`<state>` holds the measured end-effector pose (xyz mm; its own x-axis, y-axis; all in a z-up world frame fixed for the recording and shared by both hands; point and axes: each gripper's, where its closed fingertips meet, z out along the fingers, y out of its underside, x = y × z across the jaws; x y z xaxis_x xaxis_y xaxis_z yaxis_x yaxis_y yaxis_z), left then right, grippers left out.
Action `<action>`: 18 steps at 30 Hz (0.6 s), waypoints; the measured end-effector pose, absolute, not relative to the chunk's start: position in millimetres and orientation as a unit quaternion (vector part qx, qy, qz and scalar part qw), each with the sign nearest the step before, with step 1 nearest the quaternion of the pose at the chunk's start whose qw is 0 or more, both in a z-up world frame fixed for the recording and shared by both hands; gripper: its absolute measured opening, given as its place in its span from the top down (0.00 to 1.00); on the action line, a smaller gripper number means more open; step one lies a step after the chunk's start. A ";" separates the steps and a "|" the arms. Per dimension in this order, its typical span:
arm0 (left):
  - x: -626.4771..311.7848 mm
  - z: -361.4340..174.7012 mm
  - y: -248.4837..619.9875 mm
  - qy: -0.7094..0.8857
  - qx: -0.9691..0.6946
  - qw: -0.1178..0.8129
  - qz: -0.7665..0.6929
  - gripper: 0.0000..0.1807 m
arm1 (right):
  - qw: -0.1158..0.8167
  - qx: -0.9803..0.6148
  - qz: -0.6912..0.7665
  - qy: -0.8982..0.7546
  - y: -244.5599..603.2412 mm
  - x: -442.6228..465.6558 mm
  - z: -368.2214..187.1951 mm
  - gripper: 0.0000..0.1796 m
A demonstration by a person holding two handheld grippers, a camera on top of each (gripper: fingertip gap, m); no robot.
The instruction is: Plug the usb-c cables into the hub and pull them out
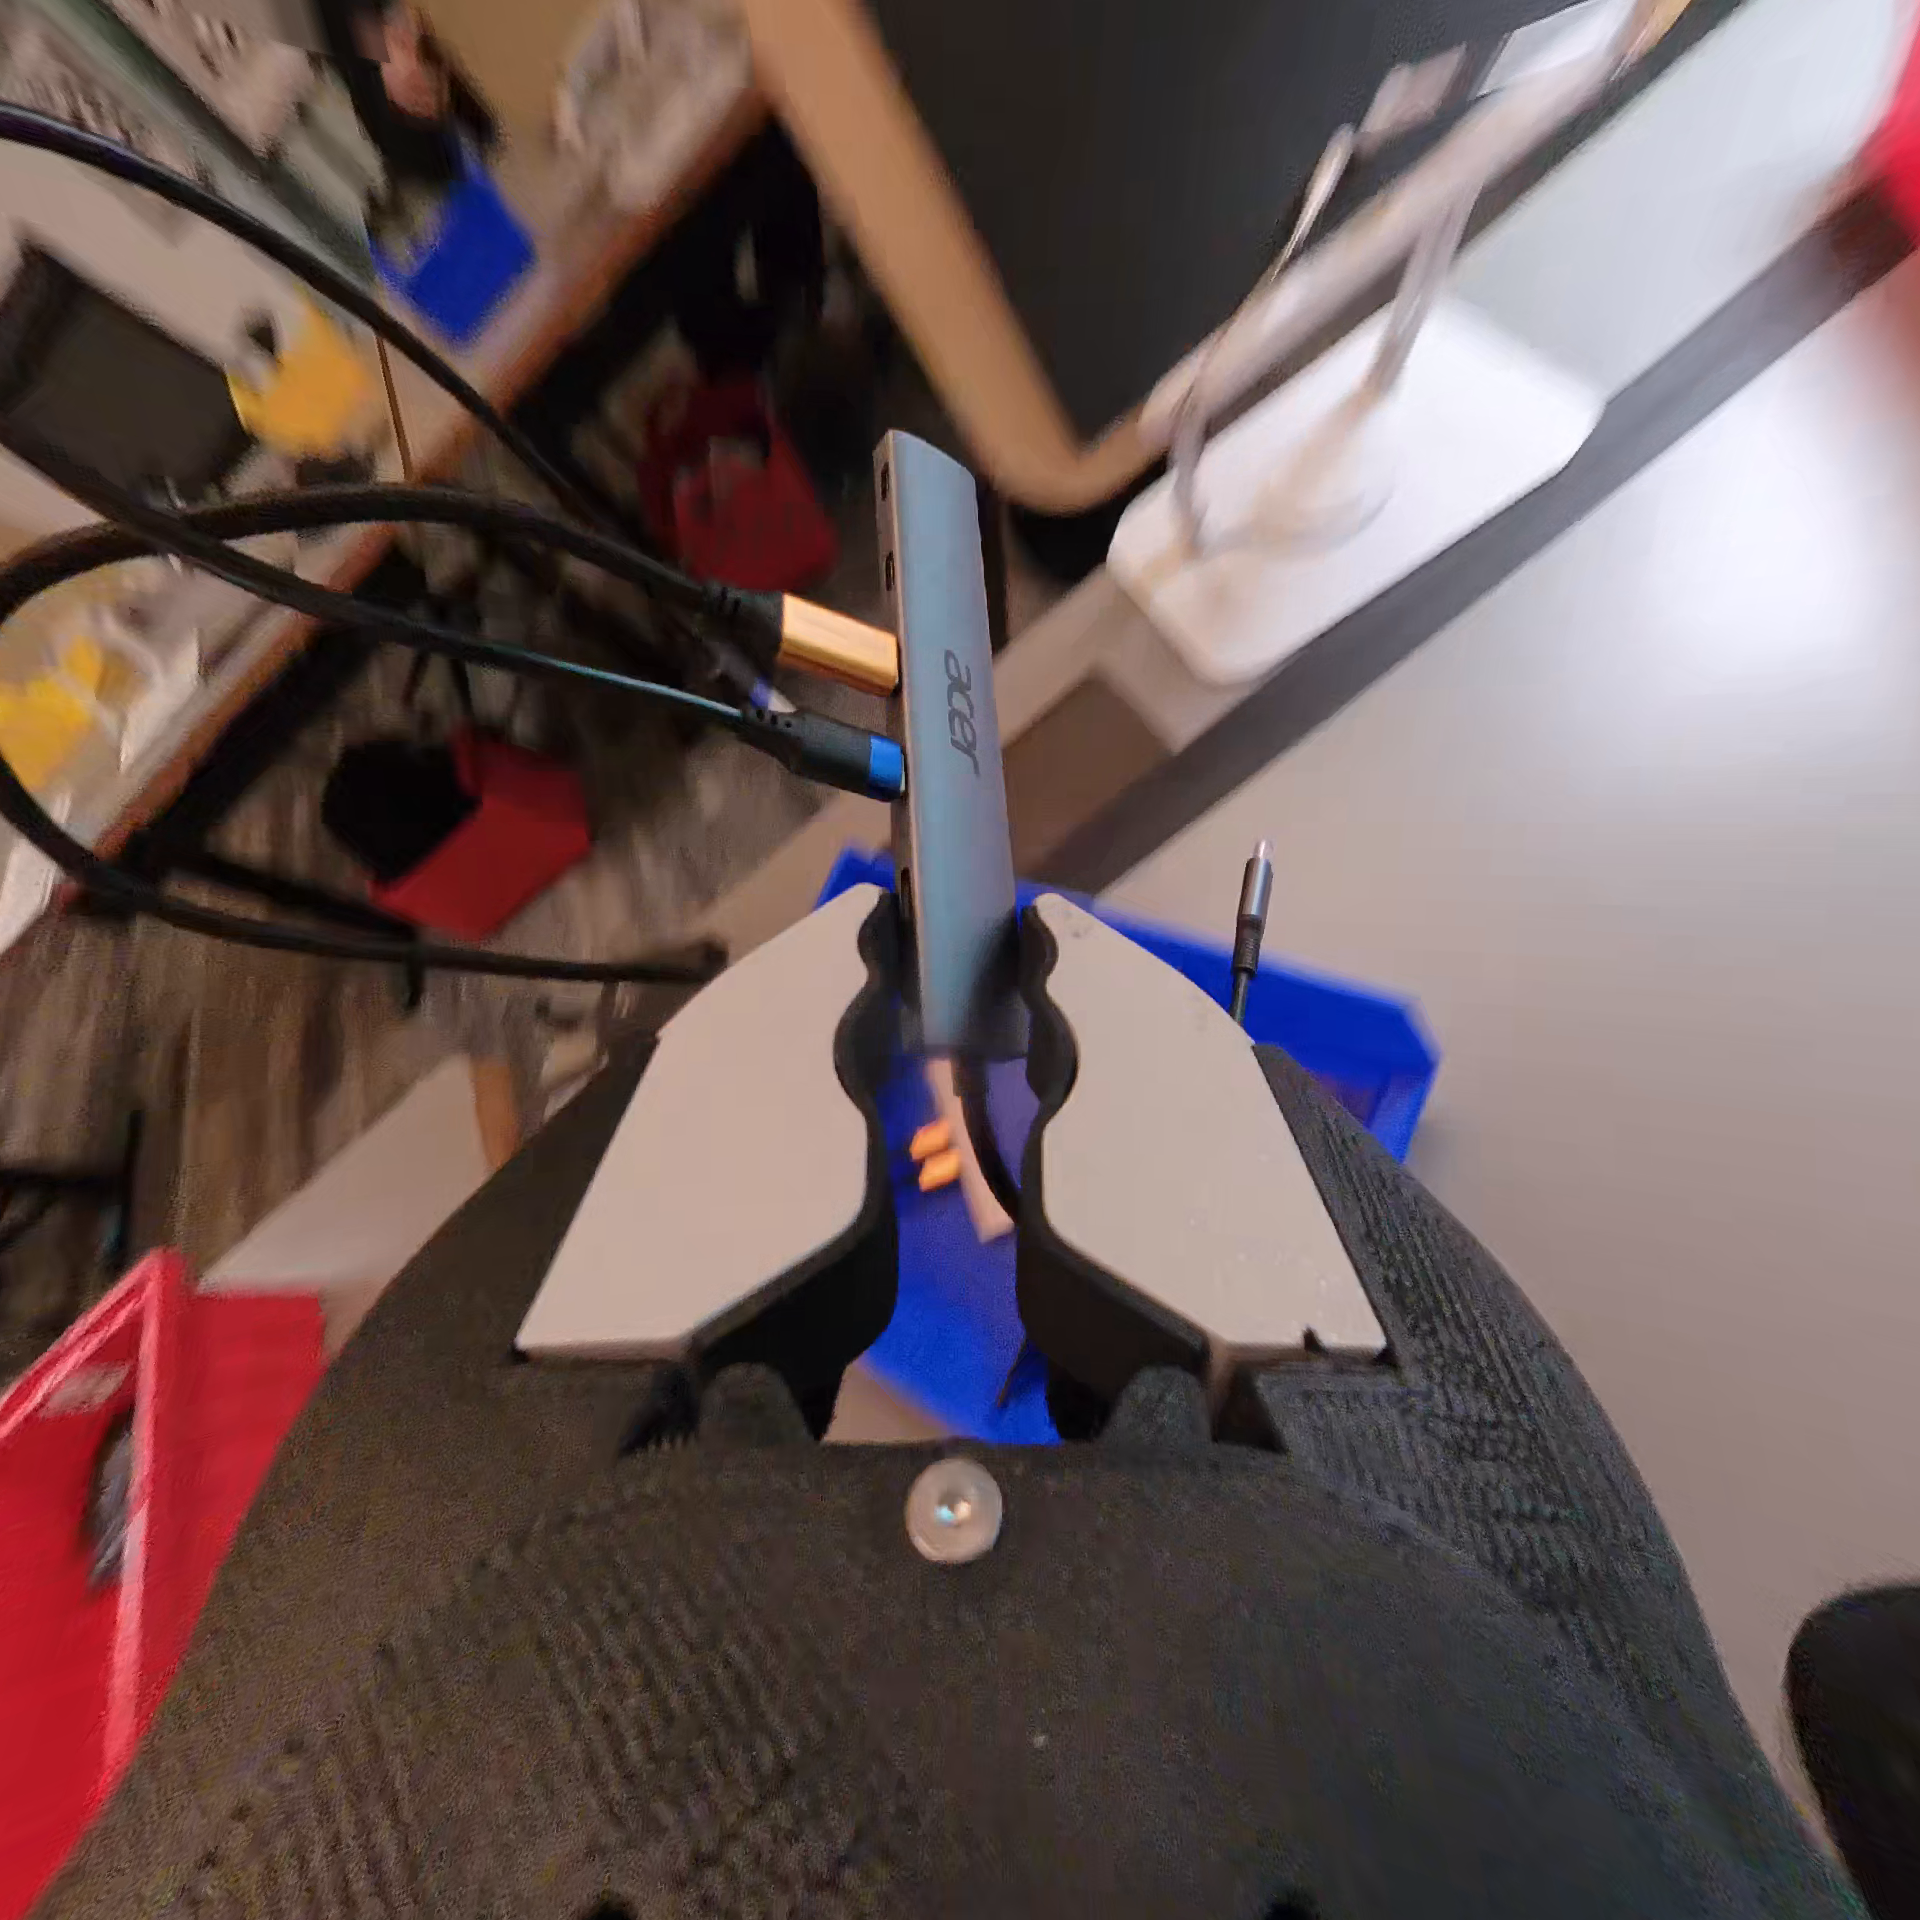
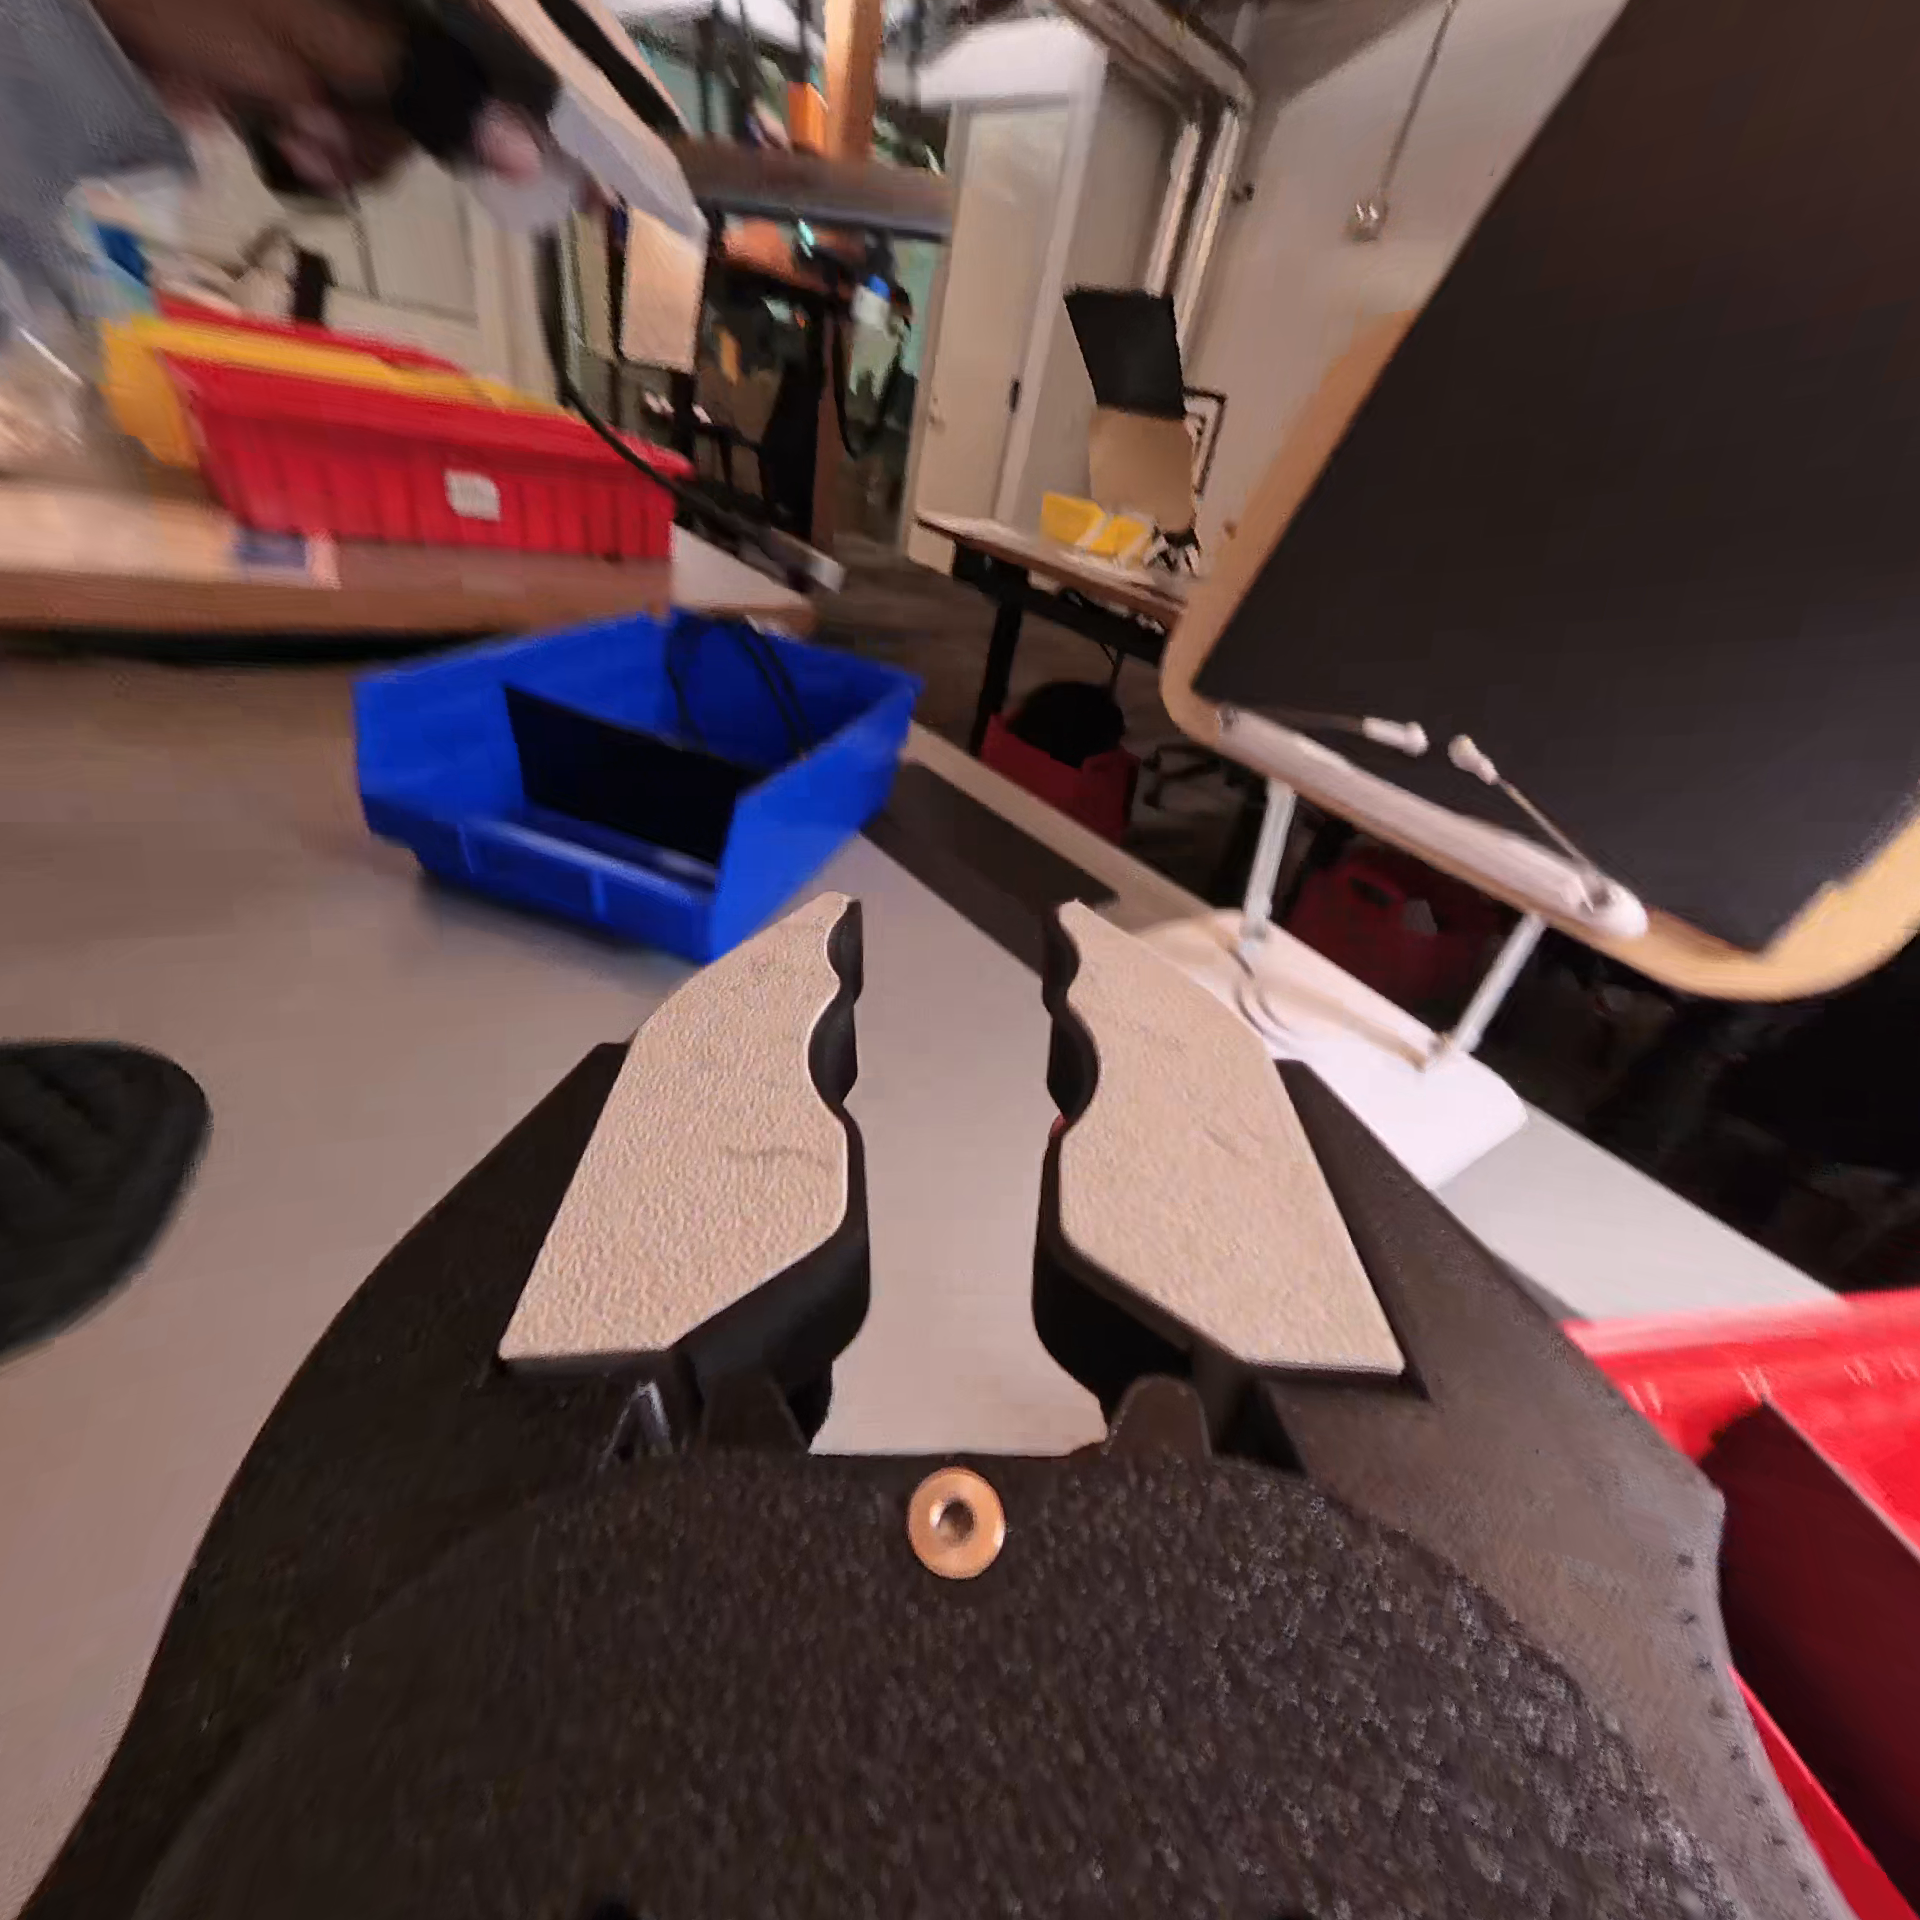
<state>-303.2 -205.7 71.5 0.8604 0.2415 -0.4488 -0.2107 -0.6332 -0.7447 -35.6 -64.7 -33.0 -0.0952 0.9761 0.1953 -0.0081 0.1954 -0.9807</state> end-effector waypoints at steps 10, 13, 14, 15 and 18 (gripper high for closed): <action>-115.5 100.0 -117.9 0.138 -0.676 0.718 0.096 0.87 | 0.521 -0.356 0.612 -0.477 -75.4 -38.9 102.9 0.82; -78.2 83.8 -108.1 0.196 -0.663 0.722 0.040 0.87 | 0.509 -0.365 0.590 -0.511 -58.1 -29.0 92.0 0.82; -68.5 78.3 -105.4 0.217 -0.659 0.719 0.030 0.88 | 0.488 -0.370 0.596 -0.520 -55.1 -26.7 88.4 0.81; -61.5 71.5 -102.4 0.231 -0.660 0.715 0.026 0.88 | 0.466 -0.372 0.609 -0.523 -53.8 -24.6 86.9 0.80; -44.5 47.6 -93.6 0.270 -0.666 0.695 0.026 0.88 | 0.402 -0.365 0.658 -0.521 -60.8 -21.8 84.6 0.79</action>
